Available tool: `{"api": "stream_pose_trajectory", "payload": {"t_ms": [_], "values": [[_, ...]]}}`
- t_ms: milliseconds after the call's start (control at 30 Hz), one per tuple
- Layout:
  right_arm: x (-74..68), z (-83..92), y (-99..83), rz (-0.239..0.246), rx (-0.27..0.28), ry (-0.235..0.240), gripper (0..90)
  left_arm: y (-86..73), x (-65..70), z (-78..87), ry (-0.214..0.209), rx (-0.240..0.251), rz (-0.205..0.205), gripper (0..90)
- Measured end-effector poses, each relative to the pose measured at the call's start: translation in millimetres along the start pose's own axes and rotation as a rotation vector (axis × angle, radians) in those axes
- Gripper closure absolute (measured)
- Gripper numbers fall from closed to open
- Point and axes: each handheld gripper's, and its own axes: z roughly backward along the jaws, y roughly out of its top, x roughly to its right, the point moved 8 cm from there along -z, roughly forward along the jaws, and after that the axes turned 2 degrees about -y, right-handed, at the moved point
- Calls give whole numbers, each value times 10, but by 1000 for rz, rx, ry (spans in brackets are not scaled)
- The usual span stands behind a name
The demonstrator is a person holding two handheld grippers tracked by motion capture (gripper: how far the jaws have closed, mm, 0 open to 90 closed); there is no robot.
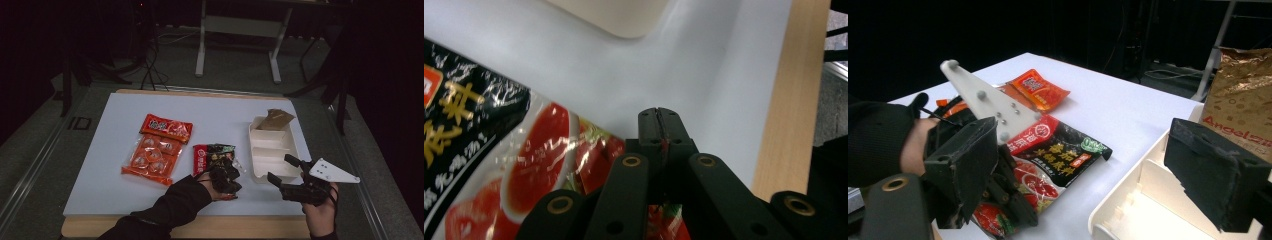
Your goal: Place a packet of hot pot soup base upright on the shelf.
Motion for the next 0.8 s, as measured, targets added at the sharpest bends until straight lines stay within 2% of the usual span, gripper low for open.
{"api": "stream_pose_trajectory", "payload": {"t_ms": [133,233,333,400,467,500,567,733,800], "values": [[0,1,1,0,0,-2,139,-67,-29,74,22,-8,-2,900],[-7,-11,-2,-1,-1,2,139,-101,-58,112,23,29,10,900],[-19,-23,-7,6,-6,3,139,-111,-99,204,12,92,26,890],[-26,-30,-11,8,-8,3,139,-110,-134,291,-18,142,49,805],[-31,-38,-14,9,-13,6,140,-126,-210,391,2,162,68,758],[-35,-41,-14,10,-12,10,147,-126,-248,463,8,189,80,725],[-40,-48,-16,17,-14,18,162,-145,-336,571,62,204,92,650],[-65,-44,3,23,11,52,169,-175,-522,860,102,277,151,600],[-64,-40,13,24,19,51,168,-203,-598,949,123,287,169,600]]}}
